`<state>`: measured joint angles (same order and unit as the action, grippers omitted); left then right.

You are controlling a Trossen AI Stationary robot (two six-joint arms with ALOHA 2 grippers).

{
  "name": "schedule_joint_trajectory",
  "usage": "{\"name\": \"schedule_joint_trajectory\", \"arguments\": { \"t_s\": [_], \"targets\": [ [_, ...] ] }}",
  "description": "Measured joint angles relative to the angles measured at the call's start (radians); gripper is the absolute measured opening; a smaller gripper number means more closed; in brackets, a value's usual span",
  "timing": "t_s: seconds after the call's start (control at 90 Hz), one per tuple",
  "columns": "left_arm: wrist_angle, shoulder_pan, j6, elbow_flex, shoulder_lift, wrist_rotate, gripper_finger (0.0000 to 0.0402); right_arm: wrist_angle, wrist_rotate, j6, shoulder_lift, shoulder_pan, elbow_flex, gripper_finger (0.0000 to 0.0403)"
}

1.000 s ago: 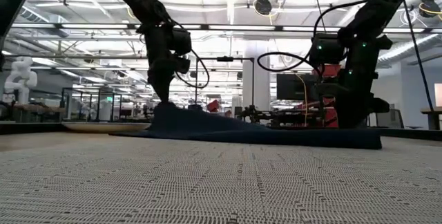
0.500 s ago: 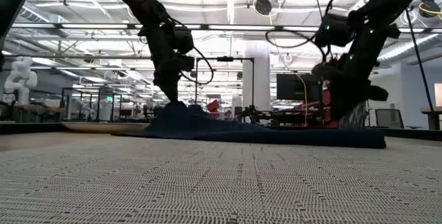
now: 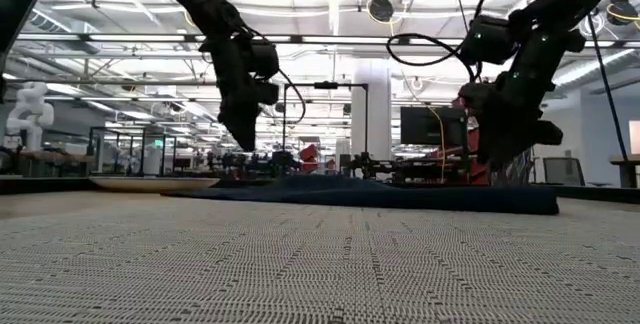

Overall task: Set table place
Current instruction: Fold the dark blue napkin

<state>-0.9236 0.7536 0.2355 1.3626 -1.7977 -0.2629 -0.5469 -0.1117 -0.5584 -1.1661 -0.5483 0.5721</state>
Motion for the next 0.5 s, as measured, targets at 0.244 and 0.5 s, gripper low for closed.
{"name": "schedule_joint_trajectory", "arguments": {
  "t_s": [0.244, 0.5],
  "targets": [
    [-0.051, -0.099, -0.02, -0.139, -0.002, -0.103, 0.0168, 0.004, 0.0, -0.059, -0.003, 0.056, -0.034, 0.0116],
    [-0.003, -0.175, -0.021, -0.24, -0.002, -0.1, 0.0168, 0.055, 0.005, -0.129, -0.003, 0.106, -0.077, 0.0116]
  ]
}}
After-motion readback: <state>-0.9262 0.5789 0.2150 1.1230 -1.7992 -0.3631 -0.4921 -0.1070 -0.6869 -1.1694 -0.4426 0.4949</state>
